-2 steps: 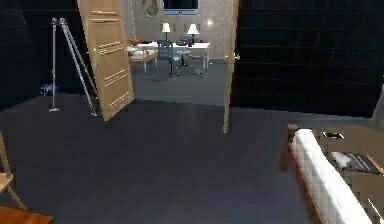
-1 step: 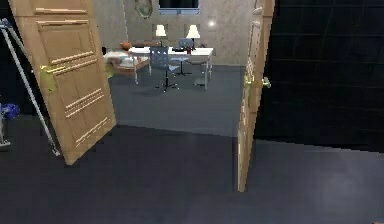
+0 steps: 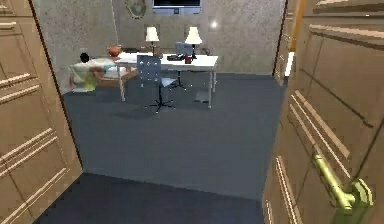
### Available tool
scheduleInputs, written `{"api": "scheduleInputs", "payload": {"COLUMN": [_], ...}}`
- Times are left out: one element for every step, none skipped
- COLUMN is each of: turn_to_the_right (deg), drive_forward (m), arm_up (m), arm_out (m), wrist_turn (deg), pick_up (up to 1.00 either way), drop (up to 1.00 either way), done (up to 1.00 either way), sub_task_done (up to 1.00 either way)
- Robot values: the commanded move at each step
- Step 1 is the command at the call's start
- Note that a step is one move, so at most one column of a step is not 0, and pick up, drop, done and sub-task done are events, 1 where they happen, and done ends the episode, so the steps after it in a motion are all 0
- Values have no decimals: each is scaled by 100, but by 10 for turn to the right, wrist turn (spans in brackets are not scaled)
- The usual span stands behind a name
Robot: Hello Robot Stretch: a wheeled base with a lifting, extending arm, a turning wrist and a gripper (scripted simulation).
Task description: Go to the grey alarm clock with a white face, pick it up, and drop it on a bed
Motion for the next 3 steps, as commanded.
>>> {"api": "scheduleInputs", "payload": {"turn_to_the_right": [-30,0,0], "drive_forward": [0,100,100], "arm_up": [0,0,0], "arm_out": [0,0,0], "wrist_turn": [0,0,0], "pick_up": [0,0,0], "drop": [0,0,0], "done": [0,0,0], "sub_task_done": [0,0,0]}}
